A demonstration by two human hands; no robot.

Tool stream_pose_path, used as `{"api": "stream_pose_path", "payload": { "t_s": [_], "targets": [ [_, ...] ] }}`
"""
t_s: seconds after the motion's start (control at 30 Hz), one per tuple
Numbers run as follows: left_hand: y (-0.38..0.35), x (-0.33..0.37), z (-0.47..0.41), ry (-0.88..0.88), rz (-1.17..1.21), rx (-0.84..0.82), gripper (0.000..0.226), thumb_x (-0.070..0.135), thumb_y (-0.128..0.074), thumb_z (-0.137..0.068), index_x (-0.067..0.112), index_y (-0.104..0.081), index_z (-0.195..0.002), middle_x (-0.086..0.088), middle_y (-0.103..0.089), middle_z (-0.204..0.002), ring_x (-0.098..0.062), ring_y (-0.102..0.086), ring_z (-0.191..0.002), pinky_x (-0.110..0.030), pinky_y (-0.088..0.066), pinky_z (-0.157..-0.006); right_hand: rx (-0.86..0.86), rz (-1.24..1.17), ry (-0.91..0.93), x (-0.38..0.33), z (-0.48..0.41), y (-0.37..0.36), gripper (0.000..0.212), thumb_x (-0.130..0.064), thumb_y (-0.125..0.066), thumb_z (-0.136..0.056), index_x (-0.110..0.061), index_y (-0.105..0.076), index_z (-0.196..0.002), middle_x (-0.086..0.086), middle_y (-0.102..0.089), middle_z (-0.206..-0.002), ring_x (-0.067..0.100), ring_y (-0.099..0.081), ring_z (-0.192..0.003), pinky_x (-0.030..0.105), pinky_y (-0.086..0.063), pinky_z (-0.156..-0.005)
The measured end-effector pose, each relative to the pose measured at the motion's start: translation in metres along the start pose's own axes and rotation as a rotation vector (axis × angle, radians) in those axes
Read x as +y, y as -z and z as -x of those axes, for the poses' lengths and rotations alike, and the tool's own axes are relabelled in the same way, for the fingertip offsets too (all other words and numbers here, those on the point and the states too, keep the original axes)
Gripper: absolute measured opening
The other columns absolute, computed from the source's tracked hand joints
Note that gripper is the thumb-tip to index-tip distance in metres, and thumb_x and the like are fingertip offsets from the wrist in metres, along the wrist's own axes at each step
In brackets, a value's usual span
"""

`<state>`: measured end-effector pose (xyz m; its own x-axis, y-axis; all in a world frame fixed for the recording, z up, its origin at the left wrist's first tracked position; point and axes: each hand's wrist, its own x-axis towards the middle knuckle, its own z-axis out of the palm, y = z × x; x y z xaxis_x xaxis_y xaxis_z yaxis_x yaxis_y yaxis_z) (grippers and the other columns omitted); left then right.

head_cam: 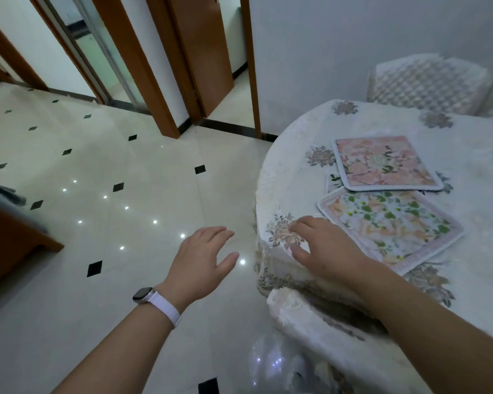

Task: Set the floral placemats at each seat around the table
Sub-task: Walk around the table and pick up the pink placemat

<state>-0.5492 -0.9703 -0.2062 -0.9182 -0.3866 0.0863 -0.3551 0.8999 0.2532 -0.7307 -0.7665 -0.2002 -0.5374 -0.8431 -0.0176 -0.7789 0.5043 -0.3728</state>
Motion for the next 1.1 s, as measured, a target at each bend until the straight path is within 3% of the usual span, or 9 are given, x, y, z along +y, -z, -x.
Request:
{"api": "stream_pose_path", "payload": {
  "t_s": [0.23,0.5,1.1],
  "targets": [
    [-0.017,0.005,-0.054,-0.114,0.023,-0.064,0.054,0.055,-0.045,-0.088,0.022,-0.061,-0.128,0.0,-0.061,-0.131,-0.023,-0.053,-0.122,-0.045,-0.046,-0.097,-0.025,-0.004,-0.093,0.024,-0.012,-0.001,0.042,-0.041,-0.049,-0.094,-0.023,-0.057,-0.131,-0.004,-0.057,-0.132,0.019,-0.053,-0.118,0.036,-0.044,-0.098],
    [-0.024,-0.039,-0.094,-0.158,0.043,-0.084,0.052,0.054,-0.046,-0.089,0.021,-0.061,-0.127,-0.001,-0.062,-0.13,-0.023,-0.054,-0.121,-0.043,-0.046,-0.096,-0.024,-0.01,-0.155,0.01,-0.055,-0.014,0.044,-0.038,-0.049,-0.093,-0.022,-0.056,-0.133,-0.002,-0.057,-0.133,0.02,-0.053,-0.117,0.038,-0.046,-0.097],
    [0.034,-0.273,-0.247,-0.307,0.074,-0.028,0.05,0.047,-0.047,-0.088,0.017,-0.063,-0.124,-0.005,-0.064,-0.126,-0.025,-0.058,-0.115,-0.043,-0.048,-0.093,0.03,0.089,-0.241,-0.106,-0.28,-0.047,0.045,-0.042,-0.051,-0.093,-0.022,-0.056,-0.132,-0.002,-0.057,-0.134,0.022,-0.055,-0.116,0.037,-0.046,-0.094]
  ]
}}
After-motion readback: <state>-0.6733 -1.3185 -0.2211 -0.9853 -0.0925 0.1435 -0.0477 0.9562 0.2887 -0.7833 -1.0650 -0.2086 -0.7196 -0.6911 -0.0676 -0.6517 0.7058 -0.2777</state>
